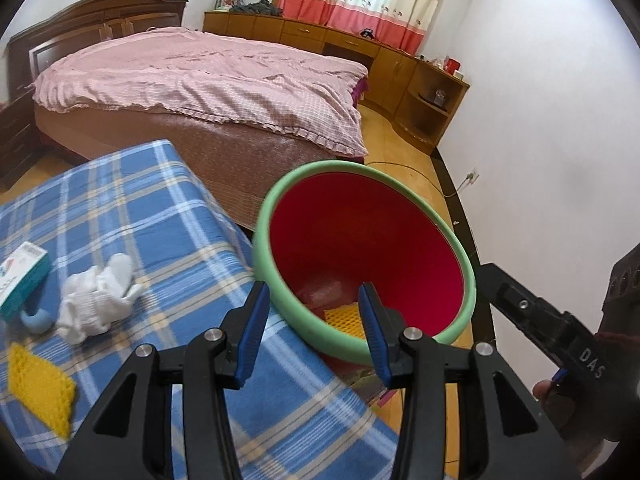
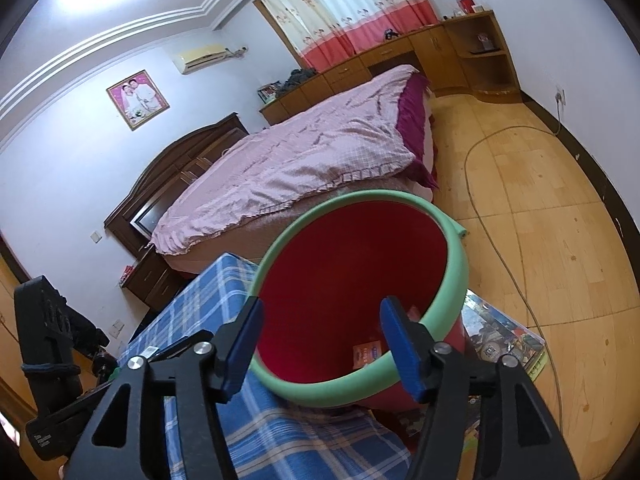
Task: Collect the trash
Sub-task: 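Move both tools back over the table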
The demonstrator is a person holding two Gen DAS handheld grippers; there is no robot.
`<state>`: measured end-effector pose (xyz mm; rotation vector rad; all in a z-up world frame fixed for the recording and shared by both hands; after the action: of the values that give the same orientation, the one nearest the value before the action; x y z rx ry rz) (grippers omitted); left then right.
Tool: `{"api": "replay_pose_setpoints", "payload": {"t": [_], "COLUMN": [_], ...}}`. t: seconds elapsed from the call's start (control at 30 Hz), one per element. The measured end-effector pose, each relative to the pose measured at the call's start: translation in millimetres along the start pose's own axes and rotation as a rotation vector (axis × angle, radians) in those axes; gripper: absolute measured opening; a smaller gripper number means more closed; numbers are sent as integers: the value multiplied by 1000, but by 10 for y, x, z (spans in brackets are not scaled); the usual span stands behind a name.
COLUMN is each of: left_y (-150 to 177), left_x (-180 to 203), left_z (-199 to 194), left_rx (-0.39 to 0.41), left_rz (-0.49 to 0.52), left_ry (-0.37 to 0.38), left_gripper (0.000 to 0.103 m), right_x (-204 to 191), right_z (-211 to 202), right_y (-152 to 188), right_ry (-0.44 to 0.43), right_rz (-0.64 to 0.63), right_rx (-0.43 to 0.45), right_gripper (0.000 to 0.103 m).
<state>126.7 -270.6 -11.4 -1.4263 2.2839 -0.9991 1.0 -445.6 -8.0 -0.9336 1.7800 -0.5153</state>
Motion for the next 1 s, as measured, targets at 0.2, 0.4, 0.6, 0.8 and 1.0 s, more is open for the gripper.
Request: {"api": "replay_pose_setpoints", "payload": {"t": [0.2, 0.4, 0.6, 0.8, 1.0], "left_y": [40, 123, 162, 88, -10], "left_x": [-243, -556, -884, -1216, -1568], "left_z": [-228, -397, -495, -522, -434], "left_rx": [23, 29, 37, 41, 37], "left_rz": [-34, -75, -119, -139, -130], "left_ry": [-46, -106, -162, -223, -310], "left_gripper": [46, 46, 46, 54, 54], "right_x": [-195, -395, -615, -792, -972], "right_z": [-68, -56, 10, 161, 369], "right_y": [44, 123, 190, 218, 197], "right_ry": [-17, -38, -62, -66, -76], "right_rz": [-21, -41, -72, -95, -118], "right_rx": [1, -21, -47, -82, -112], "right_gripper": [75, 78, 82, 83, 88]}}
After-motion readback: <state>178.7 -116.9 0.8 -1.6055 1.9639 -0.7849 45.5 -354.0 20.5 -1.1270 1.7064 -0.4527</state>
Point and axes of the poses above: each gripper's, at about its wrist camera, not at the fingertips, and z roughly the way its jaws point, x to its right, y to its underside, the point moved 2 cm from there along z, roughly the way its jaws point, and after that the axes turned 12 degrees about -y, right-handed, at the moved point
